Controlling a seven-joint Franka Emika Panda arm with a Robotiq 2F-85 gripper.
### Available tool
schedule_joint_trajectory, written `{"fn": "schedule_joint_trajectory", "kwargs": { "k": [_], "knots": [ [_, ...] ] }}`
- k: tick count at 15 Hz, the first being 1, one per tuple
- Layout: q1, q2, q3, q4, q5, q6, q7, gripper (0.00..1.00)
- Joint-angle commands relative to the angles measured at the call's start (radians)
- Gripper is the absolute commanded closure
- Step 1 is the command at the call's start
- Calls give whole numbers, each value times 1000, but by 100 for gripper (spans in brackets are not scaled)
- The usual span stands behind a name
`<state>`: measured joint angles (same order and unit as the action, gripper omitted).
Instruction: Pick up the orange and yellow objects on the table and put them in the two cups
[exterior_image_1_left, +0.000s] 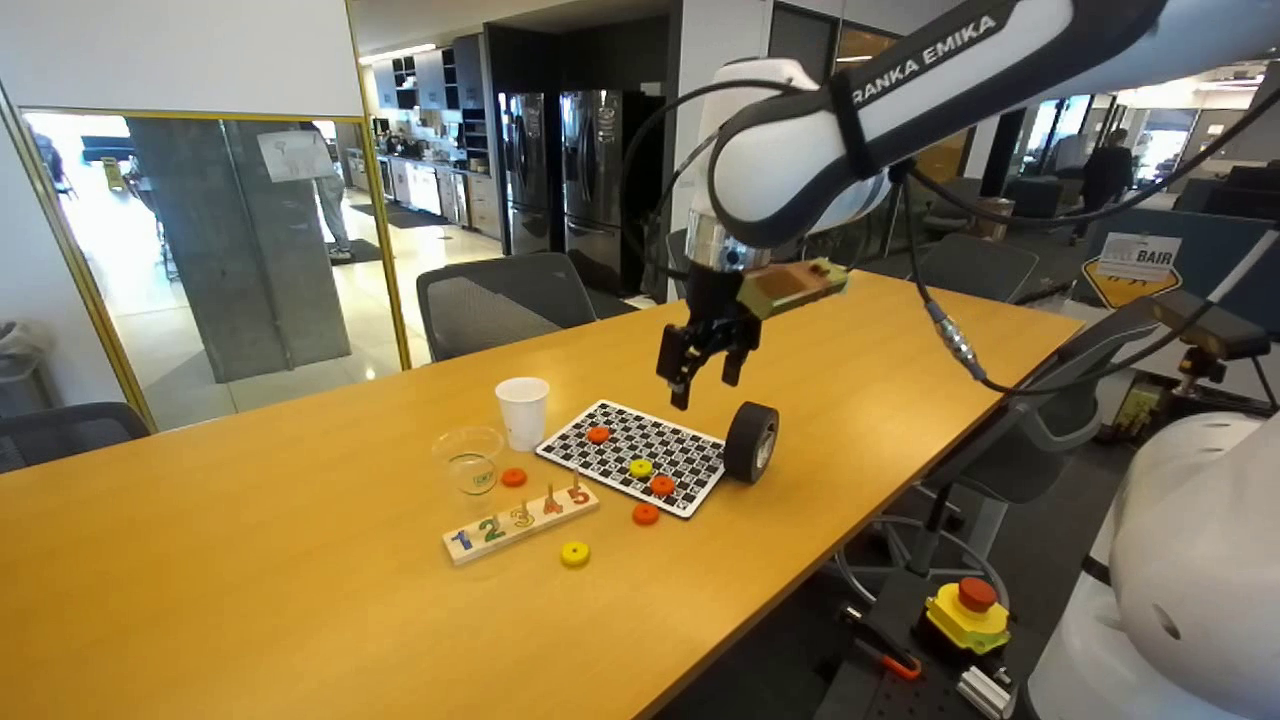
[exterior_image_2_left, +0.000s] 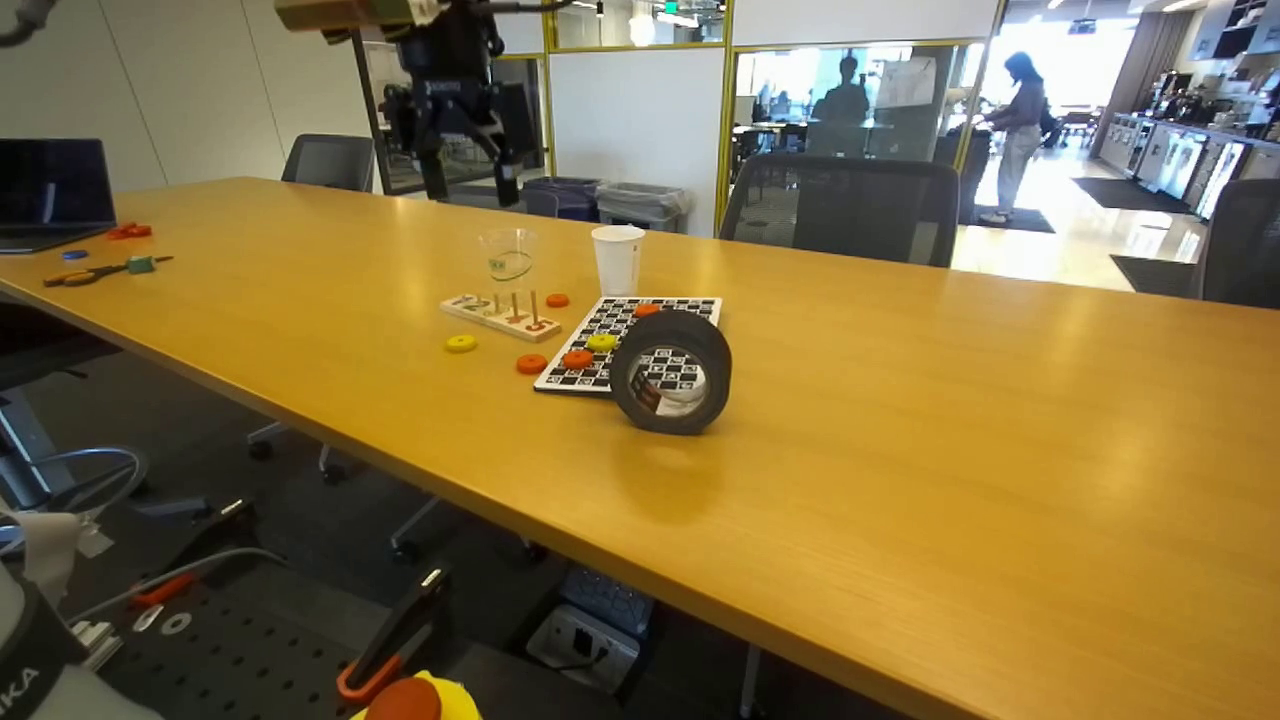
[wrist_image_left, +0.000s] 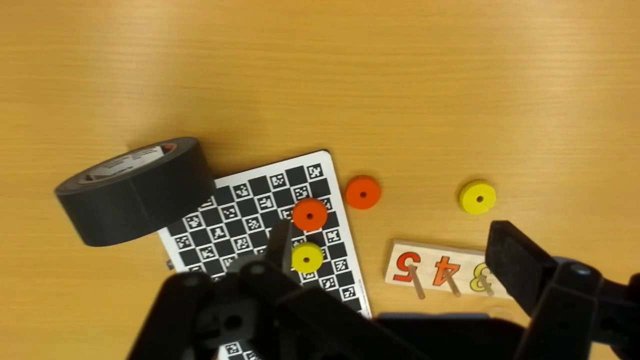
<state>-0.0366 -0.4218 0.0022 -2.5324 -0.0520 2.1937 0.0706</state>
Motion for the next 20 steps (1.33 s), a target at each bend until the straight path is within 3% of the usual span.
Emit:
{"fn": "schedule_joint_trajectory", "kwargs": {
  "k": [1, 9, 20],
  "knots": [
    [36, 142, 45, 12, 12, 126, 41, 0],
    [77, 437, 69, 85, 46, 297, 49, 0],
    [102, 627, 87, 210, 129, 331, 21, 0]
  ]
}}
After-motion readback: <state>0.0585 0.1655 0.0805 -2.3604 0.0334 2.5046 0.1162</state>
